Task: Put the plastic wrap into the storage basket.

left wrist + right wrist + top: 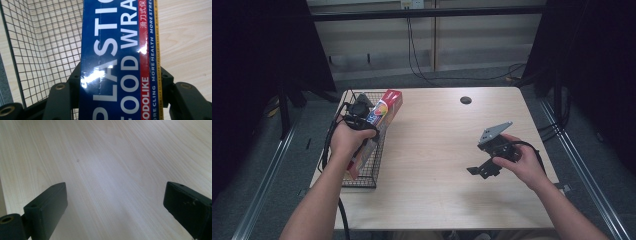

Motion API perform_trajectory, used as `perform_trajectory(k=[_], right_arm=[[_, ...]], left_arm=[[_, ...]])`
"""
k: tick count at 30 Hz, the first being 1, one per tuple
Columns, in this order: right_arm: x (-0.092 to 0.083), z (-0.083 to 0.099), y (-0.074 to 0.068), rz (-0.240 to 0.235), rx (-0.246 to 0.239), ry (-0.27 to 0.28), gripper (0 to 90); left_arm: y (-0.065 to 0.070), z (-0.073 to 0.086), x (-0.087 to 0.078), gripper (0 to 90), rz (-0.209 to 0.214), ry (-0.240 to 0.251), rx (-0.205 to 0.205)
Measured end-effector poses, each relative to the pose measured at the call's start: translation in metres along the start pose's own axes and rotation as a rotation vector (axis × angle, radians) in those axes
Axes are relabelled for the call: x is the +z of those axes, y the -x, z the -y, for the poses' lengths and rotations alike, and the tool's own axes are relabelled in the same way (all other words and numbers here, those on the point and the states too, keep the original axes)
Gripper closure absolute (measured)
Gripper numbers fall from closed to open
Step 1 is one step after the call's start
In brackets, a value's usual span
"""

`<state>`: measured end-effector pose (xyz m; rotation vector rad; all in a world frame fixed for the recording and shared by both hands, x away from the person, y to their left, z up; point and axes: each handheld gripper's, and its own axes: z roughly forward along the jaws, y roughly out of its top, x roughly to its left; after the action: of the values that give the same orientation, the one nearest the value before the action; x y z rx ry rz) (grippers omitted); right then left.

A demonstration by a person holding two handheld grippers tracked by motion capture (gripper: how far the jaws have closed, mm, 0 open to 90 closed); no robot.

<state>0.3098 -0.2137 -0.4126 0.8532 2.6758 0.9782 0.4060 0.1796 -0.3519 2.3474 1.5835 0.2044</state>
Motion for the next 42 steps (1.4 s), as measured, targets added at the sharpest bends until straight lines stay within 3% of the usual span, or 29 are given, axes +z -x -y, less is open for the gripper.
perform_trajectory(k=[27,42], right_arm=[[0.001,0.013,-0.003,-0.014,0.032,0.028,5.5],[0.002,0.013,-0.004,-0.022,0.024,0.024,5.9]], left_arm=[[-0.021,0.013,-0.003,43.5,-0.041,0.015,-0.099],[-0.036,0.025,0.004,43.4,-0.068,0.024,-0.188]])
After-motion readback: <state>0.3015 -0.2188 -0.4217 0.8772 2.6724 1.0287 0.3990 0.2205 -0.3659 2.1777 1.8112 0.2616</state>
